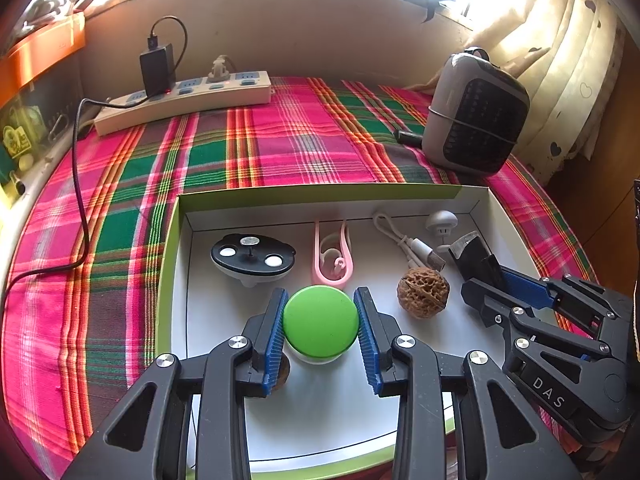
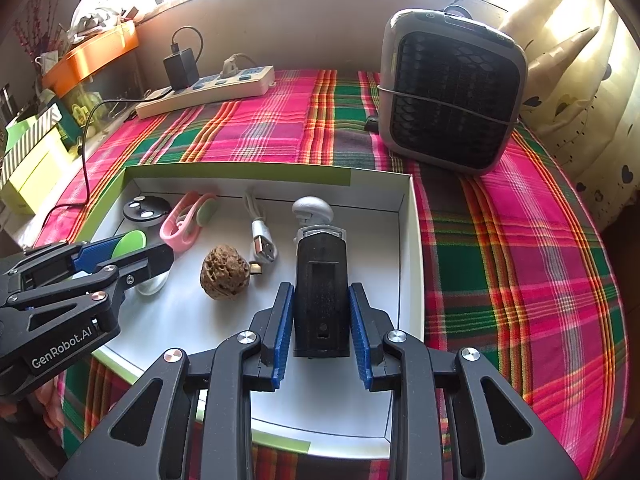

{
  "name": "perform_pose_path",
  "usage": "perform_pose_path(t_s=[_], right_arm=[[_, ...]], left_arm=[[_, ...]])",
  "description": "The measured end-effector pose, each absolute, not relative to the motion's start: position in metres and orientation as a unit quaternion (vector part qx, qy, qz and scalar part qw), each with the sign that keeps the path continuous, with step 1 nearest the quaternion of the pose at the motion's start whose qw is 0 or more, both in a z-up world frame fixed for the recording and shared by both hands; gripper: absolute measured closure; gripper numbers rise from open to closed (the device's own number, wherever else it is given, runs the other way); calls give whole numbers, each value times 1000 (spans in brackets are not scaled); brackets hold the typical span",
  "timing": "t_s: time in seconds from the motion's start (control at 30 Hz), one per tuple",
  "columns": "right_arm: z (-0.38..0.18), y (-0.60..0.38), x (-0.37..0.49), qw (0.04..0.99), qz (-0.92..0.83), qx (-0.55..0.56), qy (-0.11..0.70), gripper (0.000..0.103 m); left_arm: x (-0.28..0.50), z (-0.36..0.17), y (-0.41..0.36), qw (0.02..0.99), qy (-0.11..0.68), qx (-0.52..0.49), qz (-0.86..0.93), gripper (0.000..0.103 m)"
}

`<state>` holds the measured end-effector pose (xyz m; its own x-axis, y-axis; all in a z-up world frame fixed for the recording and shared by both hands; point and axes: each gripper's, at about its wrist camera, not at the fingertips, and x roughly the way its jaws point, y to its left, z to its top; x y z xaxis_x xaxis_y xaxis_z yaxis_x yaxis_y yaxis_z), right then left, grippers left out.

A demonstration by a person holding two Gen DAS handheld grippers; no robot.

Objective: Organize objects
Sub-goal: 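Lower and open the left gripper in the box while the right releases the black case, then withdraw both open grippers from the box toward the remaining objects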

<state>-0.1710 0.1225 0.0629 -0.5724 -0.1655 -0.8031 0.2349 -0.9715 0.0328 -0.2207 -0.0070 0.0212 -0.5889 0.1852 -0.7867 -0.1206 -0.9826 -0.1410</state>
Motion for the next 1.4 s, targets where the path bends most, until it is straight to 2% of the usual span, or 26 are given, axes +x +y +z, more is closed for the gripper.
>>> perform_pose_path(t_s=[0.93,1.23,1.4], right_arm=[[67,122,-168,114,-889,443,33,74],[72,121,-161,120,-892,434,36,63],[75,122,-155,119,-896,427,35,62]], left_arm=[[-218,23,-6,82,-31,-445,891,62],[-210,30,-6,83,-27,-436,896,61],[-203,36,-6,83,-23,-425,901,61]])
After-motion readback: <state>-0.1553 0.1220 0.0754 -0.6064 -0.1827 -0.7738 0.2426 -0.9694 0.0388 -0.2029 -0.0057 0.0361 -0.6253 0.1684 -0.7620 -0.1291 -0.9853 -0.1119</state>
